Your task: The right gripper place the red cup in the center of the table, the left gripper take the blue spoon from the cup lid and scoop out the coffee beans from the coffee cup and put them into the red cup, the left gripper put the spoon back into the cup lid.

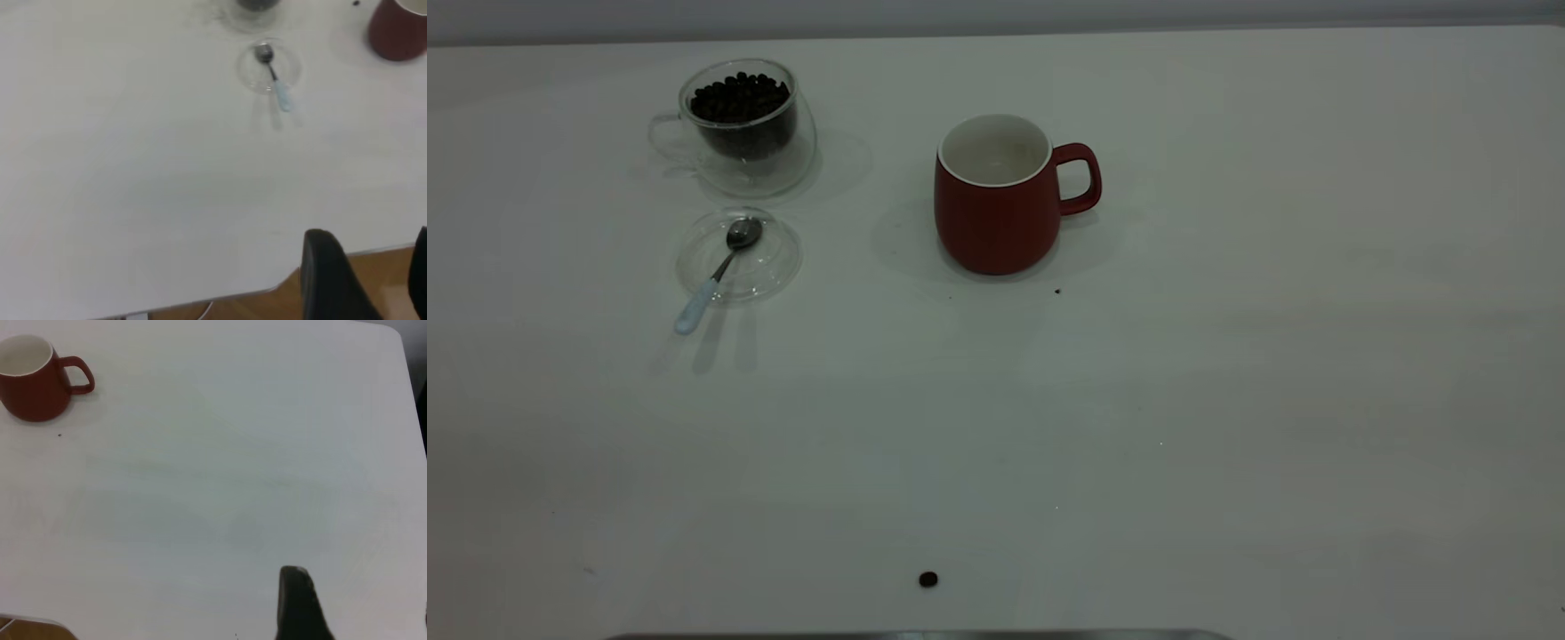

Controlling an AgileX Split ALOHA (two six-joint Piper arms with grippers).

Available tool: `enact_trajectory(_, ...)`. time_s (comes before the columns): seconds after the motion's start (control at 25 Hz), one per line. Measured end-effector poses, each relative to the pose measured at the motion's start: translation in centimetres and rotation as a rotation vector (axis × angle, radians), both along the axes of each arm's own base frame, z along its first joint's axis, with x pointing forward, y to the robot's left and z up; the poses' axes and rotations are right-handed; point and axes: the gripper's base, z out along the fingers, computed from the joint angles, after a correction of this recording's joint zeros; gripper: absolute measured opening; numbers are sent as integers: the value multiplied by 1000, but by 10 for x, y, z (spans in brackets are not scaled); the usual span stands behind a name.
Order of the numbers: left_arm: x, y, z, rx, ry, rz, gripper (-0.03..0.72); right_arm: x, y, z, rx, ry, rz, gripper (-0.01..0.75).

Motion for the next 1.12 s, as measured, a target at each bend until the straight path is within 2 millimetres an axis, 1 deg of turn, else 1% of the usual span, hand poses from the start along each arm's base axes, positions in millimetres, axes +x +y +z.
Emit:
enact_trajectory(0.12, 0, 0, 0, 0, 0, -22, 354, 0, 0, 0, 0, 0, 0, 478)
enact_trajectory(1.12, 0, 0, 0, -1, 0, -21, 354, 0, 0, 0, 0, 0, 0, 478)
